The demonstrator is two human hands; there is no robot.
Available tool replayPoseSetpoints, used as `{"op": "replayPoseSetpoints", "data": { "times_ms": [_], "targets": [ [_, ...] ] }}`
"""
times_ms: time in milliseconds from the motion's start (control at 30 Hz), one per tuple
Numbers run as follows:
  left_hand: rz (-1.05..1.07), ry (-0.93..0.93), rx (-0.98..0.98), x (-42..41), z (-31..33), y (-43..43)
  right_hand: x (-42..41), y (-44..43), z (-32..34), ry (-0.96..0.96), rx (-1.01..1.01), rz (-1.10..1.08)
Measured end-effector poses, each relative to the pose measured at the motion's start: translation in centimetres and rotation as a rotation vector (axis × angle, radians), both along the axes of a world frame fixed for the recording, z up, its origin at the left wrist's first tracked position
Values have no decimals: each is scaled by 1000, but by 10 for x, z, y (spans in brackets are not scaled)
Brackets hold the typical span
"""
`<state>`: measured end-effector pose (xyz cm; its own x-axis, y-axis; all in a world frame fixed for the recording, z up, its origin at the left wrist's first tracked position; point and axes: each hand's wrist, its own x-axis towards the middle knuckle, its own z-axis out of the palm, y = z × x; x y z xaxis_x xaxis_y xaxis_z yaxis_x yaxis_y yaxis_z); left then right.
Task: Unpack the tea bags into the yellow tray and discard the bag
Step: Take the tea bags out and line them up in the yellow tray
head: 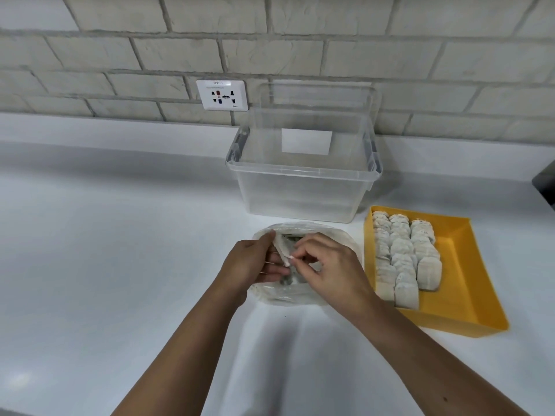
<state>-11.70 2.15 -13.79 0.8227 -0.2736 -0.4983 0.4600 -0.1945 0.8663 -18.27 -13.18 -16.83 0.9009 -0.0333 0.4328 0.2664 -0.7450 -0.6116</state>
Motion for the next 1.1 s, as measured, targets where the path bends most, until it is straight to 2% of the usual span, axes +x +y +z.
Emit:
{"op": "replayPoseSetpoints", "data": {
  "times_ms": [100,200,267,333,400,567,667,800,900,1000,1100],
  "targets": [
    [-5,-78,23,0,-4,2,1,2,0,25,10,47],
    [3,-203,138,3,-12,6,1,0,-2,29,42,40],
    [13,-306,249,5,-16,11,3,-3,-7,5,45,-39],
    [17,-373,323,6,-18,15,7,-9,-12,33,-66,-146],
    [18,-386,345,3,-18,18,13,-12,-14,165,-212,-182],
    [-4,-402,389,0,-17,16,28,-6,-18,445,-366,-35],
    [3,-407,383,1,-15,15,36,-1,-22,480,-439,-42],
    [40,-365,332,3,-17,17,40,3,-26,415,-538,-69],
    [67,-326,289,4,-20,20,38,0,-22,391,-447,-95],
    [86,-319,262,6,-21,24,33,-11,-7,429,-194,-114],
    [69,-327,230,7,-20,25,27,-24,18,592,82,43]
  ]
}}
